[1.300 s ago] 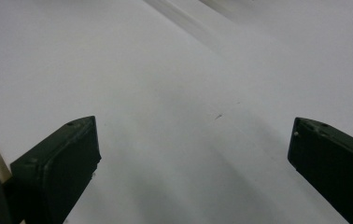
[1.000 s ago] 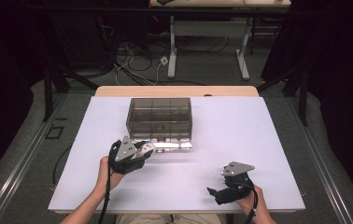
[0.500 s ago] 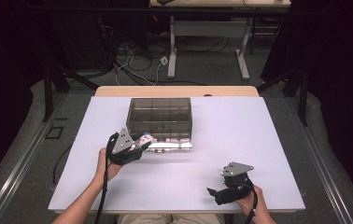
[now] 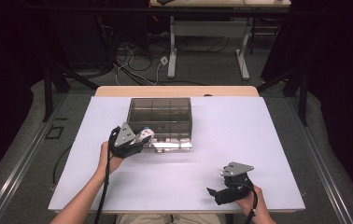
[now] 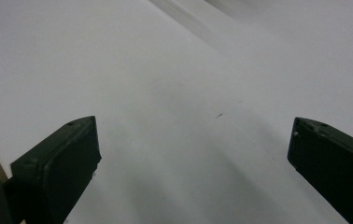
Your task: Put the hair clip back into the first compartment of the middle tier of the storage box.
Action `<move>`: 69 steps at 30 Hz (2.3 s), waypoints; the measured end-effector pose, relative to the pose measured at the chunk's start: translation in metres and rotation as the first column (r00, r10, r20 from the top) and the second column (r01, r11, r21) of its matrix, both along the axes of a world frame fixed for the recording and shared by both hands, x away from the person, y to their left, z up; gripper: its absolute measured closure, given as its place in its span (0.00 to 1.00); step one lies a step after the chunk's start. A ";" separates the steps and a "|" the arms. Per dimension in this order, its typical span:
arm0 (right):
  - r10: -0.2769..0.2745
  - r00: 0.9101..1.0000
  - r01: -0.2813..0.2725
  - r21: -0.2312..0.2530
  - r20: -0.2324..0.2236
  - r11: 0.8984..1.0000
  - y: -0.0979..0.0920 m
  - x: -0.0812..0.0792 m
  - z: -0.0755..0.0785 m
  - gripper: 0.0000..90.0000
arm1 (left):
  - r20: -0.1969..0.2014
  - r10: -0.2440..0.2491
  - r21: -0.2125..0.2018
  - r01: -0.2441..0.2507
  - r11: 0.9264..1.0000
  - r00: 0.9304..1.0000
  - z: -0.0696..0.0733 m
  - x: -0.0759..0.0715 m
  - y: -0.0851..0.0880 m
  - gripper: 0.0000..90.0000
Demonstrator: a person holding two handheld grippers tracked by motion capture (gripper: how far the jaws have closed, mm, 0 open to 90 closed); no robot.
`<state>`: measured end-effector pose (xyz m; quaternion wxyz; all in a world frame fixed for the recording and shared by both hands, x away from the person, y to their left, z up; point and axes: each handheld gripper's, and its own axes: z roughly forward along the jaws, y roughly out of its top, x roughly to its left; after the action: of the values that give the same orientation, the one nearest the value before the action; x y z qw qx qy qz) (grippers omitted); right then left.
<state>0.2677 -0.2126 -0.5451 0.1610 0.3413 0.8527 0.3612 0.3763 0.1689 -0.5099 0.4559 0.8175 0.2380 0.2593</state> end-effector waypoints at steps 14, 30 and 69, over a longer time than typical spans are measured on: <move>0.008 1.000 -0.008 -0.006 -0.028 1.000 -0.001 0.001 -0.002 0.02 | 0.032 -0.016 0.037 0.015 0.999 0.999 -0.005 0.009 0.000 0.62; 0.012 0.999 -0.012 -0.012 -0.041 1.000 -0.001 0.001 -0.001 0.02 | -0.008 -0.026 0.050 0.026 0.998 1.000 -0.013 0.012 0.006 0.62; 0.022 0.999 -0.023 -0.044 -0.030 0.999 0.001 0.002 -0.003 0.02 | -0.142 0.136 0.069 -0.127 0.989 0.980 -0.002 0.014 -0.014 0.99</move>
<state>0.2695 -0.2117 -0.5478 0.1518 0.3335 0.8666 0.3387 0.3902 0.1549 -0.5115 0.3943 0.8301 0.3165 0.2351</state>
